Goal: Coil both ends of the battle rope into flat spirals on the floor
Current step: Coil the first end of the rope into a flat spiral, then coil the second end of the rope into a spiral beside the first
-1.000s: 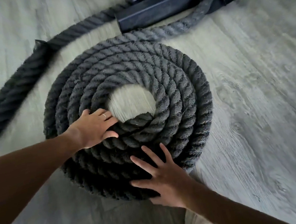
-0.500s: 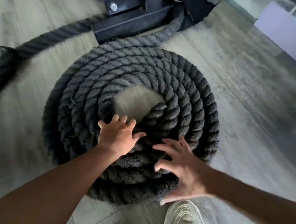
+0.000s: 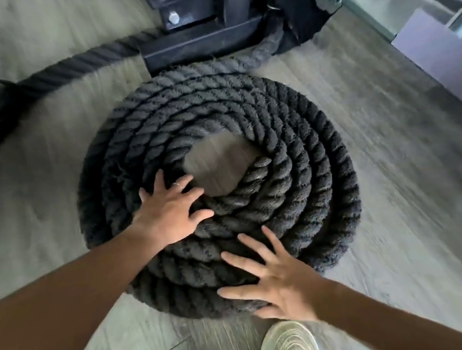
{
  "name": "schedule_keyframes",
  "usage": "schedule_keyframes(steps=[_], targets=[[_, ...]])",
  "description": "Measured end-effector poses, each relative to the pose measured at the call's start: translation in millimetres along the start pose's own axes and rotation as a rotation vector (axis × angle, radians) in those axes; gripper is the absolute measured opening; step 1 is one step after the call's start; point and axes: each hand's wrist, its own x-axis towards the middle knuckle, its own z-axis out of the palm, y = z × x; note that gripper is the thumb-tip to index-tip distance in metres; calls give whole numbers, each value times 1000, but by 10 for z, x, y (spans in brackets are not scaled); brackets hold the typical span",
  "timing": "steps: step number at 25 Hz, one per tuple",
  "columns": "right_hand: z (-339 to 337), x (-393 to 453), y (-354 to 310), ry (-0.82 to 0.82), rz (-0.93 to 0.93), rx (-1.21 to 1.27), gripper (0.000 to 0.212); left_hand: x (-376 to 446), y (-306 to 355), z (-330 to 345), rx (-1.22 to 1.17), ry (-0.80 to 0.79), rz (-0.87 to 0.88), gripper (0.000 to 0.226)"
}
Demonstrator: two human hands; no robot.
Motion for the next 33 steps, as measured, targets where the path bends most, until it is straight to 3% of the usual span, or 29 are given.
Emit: schedule_keyframes(steps=[5, 8, 10, 13, 16, 19, 22, 27, 33], targets=[[-322, -654, 1016, -97, 30, 167, 79, 225, 907, -7, -59, 50, -116, 70], [-419, -743, 1022, -128, 151, 323, 62, 241, 1009, 37, -9, 96, -99, 70], [-447, -616, 800, -41, 291, 426, 50, 178, 705, 69, 74, 250, -5, 71], [-364, -25, 272, 68, 393, 400, 84, 122, 85, 35, 220, 382, 25, 71], [-237, 598, -206, 15, 454, 244, 109, 185, -421, -15, 35, 253, -278, 80], [-139, 732, -301, 24, 502, 191, 113, 210, -594, -11, -328, 153, -469, 91], [-51, 552, -175, 64, 448, 205, 108, 203, -467, 15, -410, 194, -509, 85], [-9, -90, 309, 48, 306, 181, 109, 75, 29, 56, -427, 105, -529, 86], [-207, -1009, 1000, -104, 277, 138, 111, -179, 792, 211, -547, 37, -321, 92]])
